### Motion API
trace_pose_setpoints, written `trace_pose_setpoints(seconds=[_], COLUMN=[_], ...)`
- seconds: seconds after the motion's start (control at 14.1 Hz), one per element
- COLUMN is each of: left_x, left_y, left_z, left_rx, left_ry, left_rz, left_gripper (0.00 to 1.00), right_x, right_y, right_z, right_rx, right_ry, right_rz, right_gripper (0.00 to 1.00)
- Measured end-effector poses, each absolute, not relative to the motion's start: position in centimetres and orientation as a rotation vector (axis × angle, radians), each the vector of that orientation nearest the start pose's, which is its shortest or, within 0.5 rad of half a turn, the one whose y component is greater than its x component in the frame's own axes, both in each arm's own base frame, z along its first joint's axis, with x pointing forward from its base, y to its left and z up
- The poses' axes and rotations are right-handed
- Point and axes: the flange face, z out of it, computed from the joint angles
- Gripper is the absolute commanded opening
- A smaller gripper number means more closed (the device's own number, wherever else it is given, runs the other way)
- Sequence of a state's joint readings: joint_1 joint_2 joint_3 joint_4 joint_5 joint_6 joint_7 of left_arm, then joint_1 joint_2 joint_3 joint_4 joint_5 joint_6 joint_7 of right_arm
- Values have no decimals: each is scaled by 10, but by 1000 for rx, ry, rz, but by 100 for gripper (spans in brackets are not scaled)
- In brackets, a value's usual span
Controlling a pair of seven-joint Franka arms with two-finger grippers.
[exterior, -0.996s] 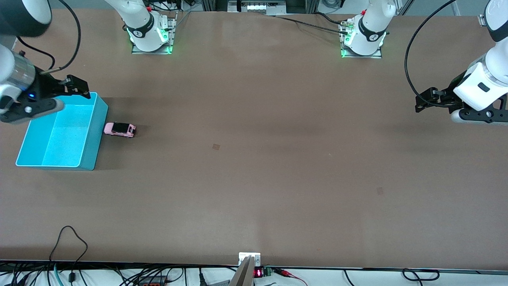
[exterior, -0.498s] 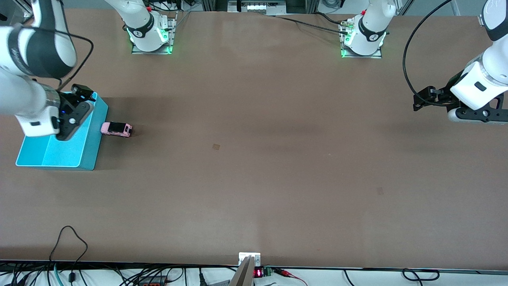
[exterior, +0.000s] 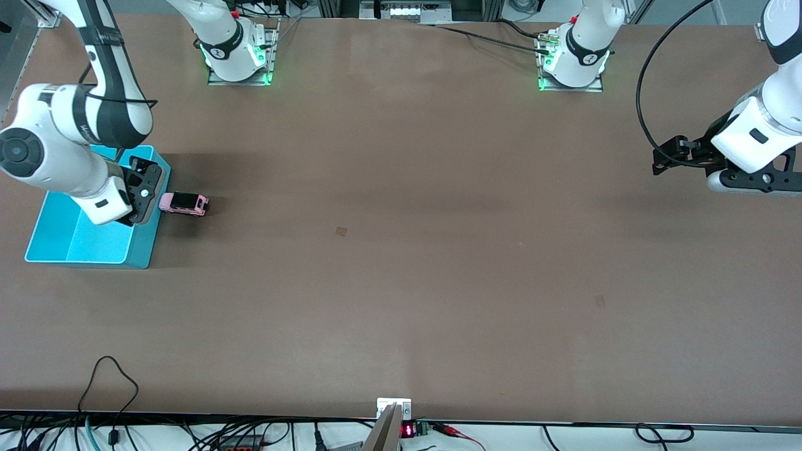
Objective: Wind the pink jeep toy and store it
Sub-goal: 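Move the right gripper over the pink jeep beside the cyan bin, then close the right gripper on the pink jeep and lift it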
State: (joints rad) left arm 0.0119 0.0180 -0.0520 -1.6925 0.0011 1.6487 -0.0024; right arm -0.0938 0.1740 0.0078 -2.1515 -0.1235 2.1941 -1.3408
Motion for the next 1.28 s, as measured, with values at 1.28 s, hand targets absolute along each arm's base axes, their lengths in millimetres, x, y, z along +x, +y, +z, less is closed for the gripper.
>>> trace_pose_setpoints(seconds=[1.28], left_x=[559], left_y=[-22], left_z=[563], left_rx=[-3137], left_ry=[60], left_rz=[114], left_gripper=[100], right_x=[484], right_y=[-59], right_z=[207], right_rx=[-2406], right_ry=[-2112], right_rz=[17], right_gripper=[70])
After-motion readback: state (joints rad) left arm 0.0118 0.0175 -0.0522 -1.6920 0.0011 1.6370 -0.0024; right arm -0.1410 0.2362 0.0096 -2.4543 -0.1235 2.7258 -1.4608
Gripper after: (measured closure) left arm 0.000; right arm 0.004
